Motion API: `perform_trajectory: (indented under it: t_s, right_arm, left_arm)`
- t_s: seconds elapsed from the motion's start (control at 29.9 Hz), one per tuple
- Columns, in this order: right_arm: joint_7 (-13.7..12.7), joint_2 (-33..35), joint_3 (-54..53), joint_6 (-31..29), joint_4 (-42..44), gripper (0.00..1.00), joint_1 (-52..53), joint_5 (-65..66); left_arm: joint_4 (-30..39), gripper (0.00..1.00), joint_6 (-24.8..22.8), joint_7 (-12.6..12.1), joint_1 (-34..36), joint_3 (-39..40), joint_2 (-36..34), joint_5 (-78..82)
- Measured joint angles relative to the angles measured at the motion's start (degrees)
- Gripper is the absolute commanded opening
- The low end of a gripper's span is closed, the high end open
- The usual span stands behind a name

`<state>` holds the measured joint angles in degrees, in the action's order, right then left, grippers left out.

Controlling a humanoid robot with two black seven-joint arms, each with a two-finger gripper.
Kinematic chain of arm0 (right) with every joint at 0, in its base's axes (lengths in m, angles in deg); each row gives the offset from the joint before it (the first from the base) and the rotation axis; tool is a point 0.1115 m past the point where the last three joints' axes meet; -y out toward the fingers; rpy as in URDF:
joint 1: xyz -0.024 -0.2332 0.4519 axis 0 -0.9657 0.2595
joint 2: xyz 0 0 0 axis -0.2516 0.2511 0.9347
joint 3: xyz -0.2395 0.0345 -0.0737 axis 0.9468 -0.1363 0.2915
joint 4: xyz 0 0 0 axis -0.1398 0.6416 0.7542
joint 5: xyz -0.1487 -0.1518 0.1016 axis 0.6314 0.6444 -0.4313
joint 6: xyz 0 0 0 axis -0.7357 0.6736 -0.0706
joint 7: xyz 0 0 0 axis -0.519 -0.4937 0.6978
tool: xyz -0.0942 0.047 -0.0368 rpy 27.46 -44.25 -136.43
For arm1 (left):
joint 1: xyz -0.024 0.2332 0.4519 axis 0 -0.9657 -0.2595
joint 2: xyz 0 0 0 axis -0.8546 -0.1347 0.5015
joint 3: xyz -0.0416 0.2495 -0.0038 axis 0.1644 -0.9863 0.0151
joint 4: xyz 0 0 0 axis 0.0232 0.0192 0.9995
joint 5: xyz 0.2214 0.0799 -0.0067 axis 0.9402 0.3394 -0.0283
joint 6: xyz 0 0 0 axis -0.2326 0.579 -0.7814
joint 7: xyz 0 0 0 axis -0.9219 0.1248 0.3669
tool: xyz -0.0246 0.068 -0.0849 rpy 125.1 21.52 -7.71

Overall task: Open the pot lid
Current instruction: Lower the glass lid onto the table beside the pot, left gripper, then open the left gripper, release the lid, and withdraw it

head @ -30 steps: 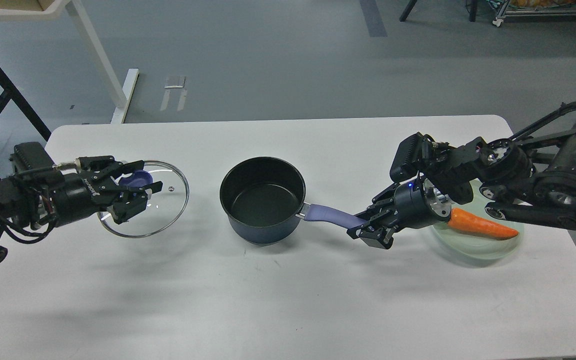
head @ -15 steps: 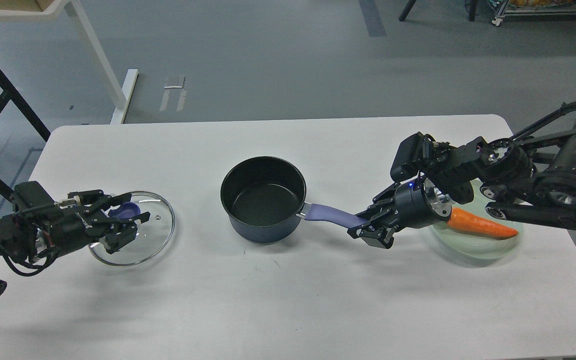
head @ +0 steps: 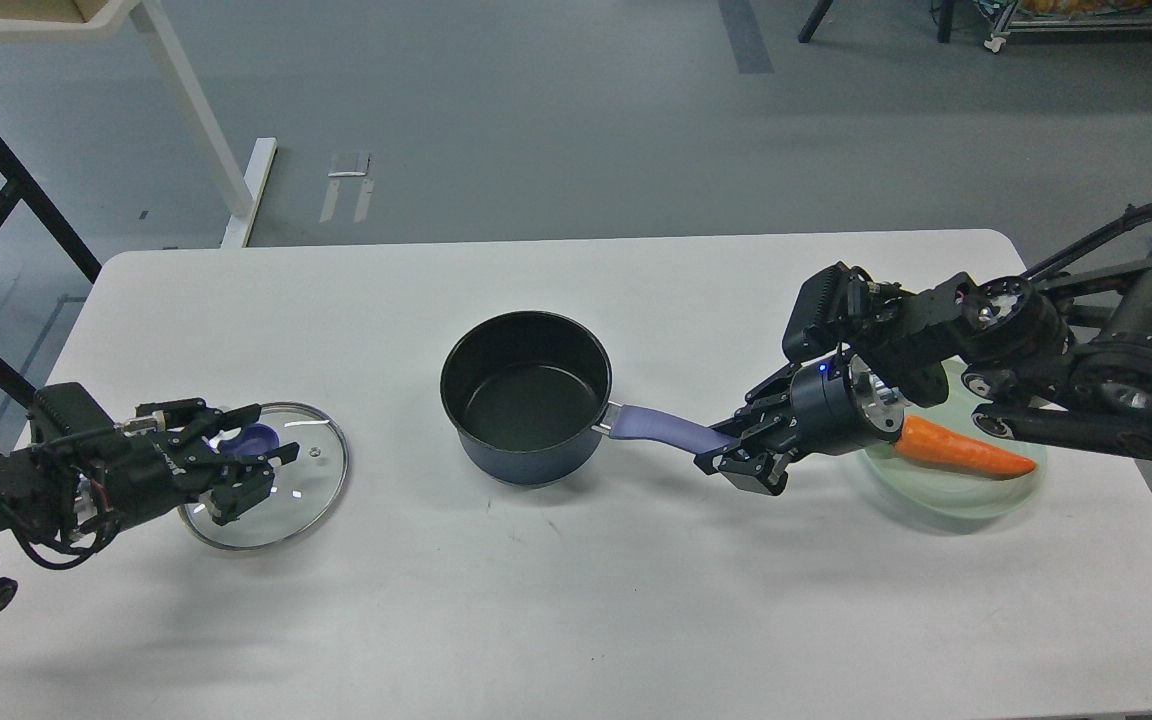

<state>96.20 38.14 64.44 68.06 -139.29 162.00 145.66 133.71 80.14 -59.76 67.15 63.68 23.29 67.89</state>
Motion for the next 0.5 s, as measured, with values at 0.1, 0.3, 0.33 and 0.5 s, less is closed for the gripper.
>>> perform_trajectory:
  t_s: [0.1, 0.3, 0.33, 0.5]
  right_arm:
    - [0.0, 0.0, 0.0, 0.0, 0.0, 0.32, 0.0, 0.0]
    - [0.0, 0.1, 0.0, 0.0, -0.1, 0.36, 0.0, 0.0]
    - [0.0, 0.2, 0.1, 0.0, -0.1, 0.37, 0.0, 0.0]
    - [0.0, 0.4, 0.1, 0.0, -0.2, 0.54, 0.1, 0.0]
  left_arm:
    - [0.1, 0.98, 0.0, 0.0, 0.0, 0.0, 0.0, -0.2]
    - [2.5, 0.99, -0.3, 0.0, 1.1, 1.6, -1.4, -3.6]
    - [3.5, 0.99, -0.5, 0.0, 1.6, 1.9, -2.0, -6.0]
    - [6.7, 0.99, -3.9, 0.0, 5.8, 2.4, -4.8, -18.9]
